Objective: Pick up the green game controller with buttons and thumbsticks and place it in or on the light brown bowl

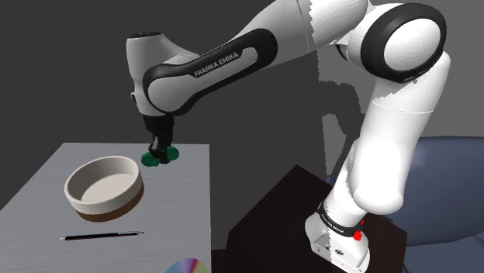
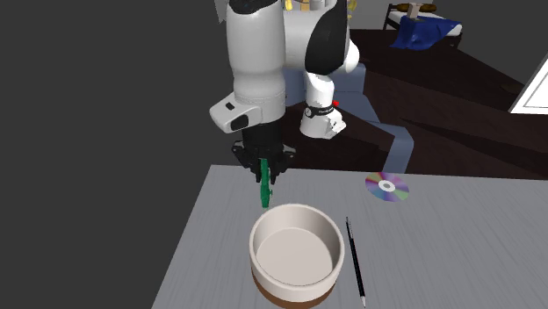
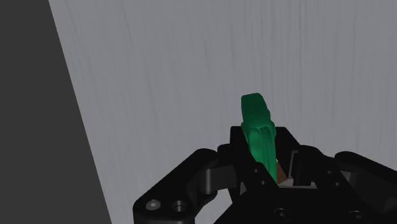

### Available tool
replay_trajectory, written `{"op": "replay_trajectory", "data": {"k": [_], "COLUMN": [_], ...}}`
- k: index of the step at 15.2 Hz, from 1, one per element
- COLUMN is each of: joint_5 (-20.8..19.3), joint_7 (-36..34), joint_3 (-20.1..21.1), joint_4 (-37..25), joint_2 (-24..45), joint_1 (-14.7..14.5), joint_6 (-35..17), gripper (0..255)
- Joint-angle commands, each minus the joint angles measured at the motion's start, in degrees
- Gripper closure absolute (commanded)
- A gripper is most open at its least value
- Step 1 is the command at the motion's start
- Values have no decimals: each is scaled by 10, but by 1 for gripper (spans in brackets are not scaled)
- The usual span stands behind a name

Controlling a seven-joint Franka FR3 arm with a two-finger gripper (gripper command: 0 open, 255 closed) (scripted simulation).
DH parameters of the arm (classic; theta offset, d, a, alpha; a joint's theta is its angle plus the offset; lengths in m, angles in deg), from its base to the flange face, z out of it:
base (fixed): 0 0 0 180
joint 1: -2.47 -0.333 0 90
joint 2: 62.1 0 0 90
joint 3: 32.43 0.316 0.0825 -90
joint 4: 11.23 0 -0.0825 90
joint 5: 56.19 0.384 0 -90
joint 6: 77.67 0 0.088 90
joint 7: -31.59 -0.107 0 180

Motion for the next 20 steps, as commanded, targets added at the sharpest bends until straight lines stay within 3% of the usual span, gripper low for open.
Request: {"op": "replay_trajectory", "data": {"k": [1,15,20], "joint_5": [2,13,-19], "joint_7": [1,8,-52], "joint_3": [0,2,18], "joint_4": [-8,-72,-197], "joint_2": [-6,-36,61], "joint_1": [0,2,-38], "joint_6": [13,107,140], "gripper": [255,255,255]}}
